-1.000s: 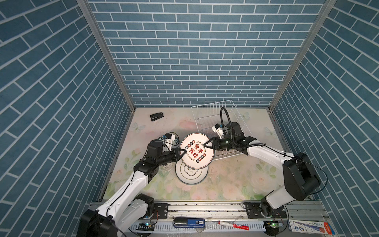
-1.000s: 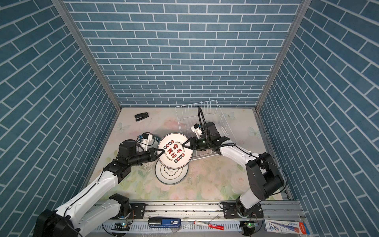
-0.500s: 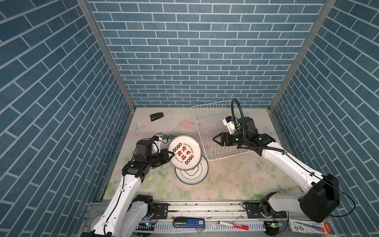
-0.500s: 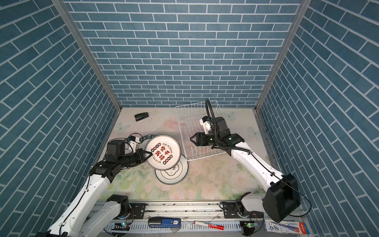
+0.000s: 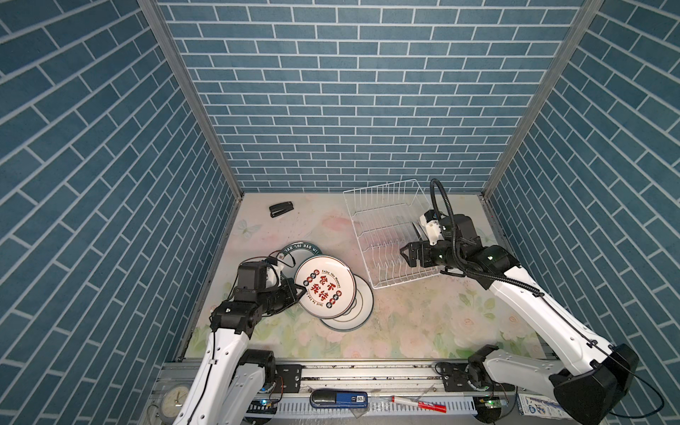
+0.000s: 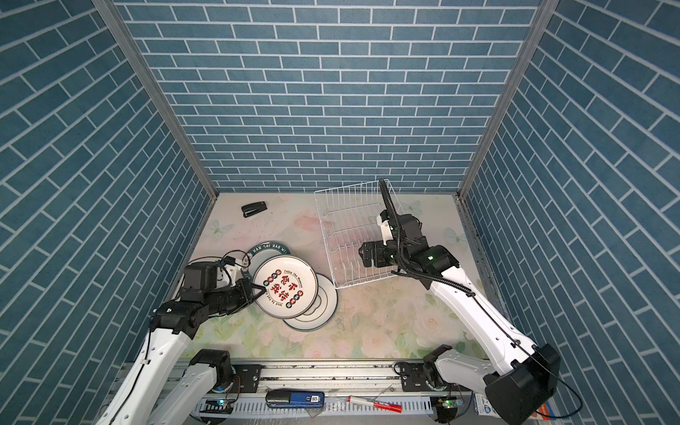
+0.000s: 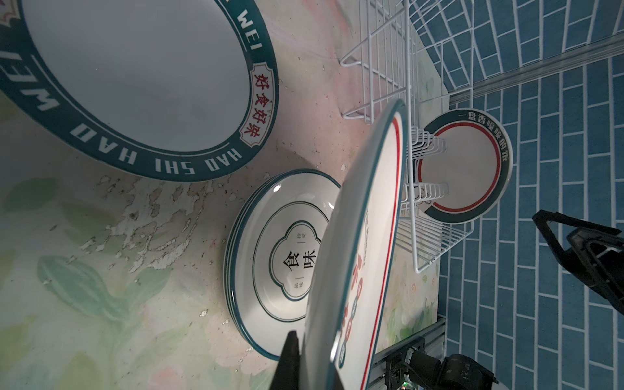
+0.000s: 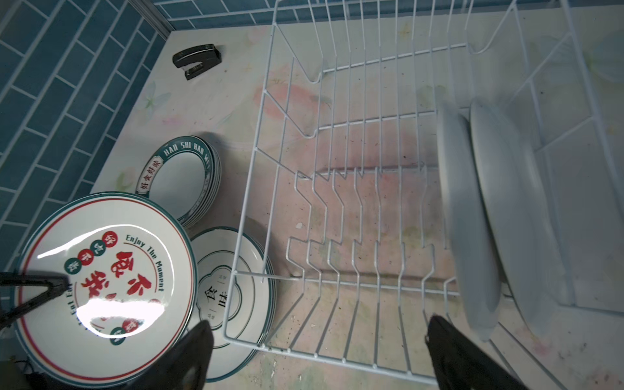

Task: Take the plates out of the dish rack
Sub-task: 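Lower the plate with the left gripper while the right gripper releases and withdraws, then set the plate on the red-lettered stack and open the left gripper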

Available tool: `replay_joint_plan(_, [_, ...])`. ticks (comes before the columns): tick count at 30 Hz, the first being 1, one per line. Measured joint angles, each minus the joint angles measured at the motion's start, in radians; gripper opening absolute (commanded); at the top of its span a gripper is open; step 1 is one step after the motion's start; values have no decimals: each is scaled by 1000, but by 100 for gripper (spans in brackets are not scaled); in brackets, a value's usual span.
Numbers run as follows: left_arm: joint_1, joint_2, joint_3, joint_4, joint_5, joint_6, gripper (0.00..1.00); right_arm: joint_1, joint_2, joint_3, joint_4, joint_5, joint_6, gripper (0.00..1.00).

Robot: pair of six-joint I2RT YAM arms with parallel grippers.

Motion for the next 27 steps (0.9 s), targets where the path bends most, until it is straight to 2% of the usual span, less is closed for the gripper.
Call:
replay_joint_plan(6, [0,-8,-42,-31,5,-6,0,0,-19,0,-42,134,-13,99])
replay_joint_plan(11, [-2,9,-51,-23,8,-10,0,0,-27,0,-52,200,-26,99])
replay_joint_plan(23, [-51,58,-95,25,-8,-34,0,0,-18,0,-56,219,-30,99])
replay_joint_plan(27, [-68,113,-101,61,-8,-33,0,0,-17,0,-56,218,-42,99])
